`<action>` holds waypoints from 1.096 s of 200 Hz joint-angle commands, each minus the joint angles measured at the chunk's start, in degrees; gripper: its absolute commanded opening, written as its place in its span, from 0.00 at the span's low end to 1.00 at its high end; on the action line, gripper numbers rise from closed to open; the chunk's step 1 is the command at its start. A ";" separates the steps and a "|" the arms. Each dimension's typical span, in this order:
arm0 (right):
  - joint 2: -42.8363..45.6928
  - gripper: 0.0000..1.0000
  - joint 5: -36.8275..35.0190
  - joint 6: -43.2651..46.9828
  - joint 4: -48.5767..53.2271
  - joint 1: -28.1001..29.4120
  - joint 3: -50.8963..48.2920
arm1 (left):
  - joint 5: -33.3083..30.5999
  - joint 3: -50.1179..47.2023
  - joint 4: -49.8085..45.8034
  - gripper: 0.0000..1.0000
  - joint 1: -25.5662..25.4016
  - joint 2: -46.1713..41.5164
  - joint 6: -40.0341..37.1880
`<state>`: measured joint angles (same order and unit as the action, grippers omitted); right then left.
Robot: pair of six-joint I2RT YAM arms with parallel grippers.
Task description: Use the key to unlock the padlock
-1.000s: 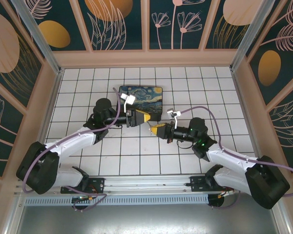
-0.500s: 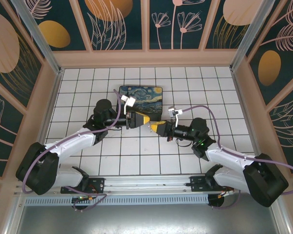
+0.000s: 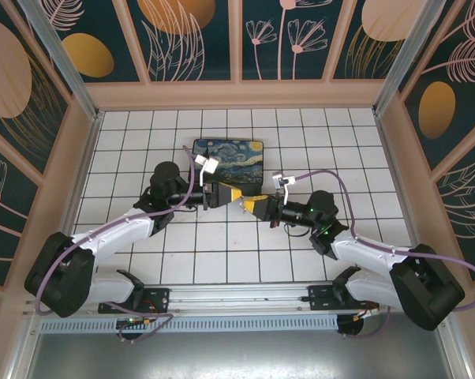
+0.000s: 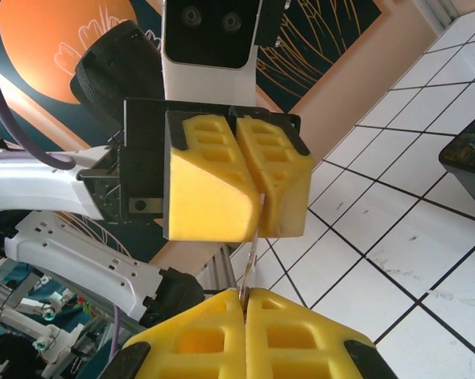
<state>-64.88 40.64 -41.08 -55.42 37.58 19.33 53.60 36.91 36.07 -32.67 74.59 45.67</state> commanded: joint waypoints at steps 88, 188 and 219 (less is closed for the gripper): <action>-3.01 0.00 2.19 -2.62 -8.16 -0.23 -0.10 | 1.59 -1.75 7.64 0.15 -0.11 -1.07 3.22; 0.84 0.36 2.60 1.48 -0.72 -0.35 -0.78 | -1.91 -2.37 4.36 0.00 0.01 -2.59 1.17; 9.16 0.47 0.87 7.67 14.60 -3.37 -0.97 | -2.30 -1.75 3.39 0.00 -0.02 -2.83 0.22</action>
<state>-61.45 42.30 -39.16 -51.48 36.42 18.87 51.99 34.59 40.38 -32.58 72.90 48.16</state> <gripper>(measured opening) 0.451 0.066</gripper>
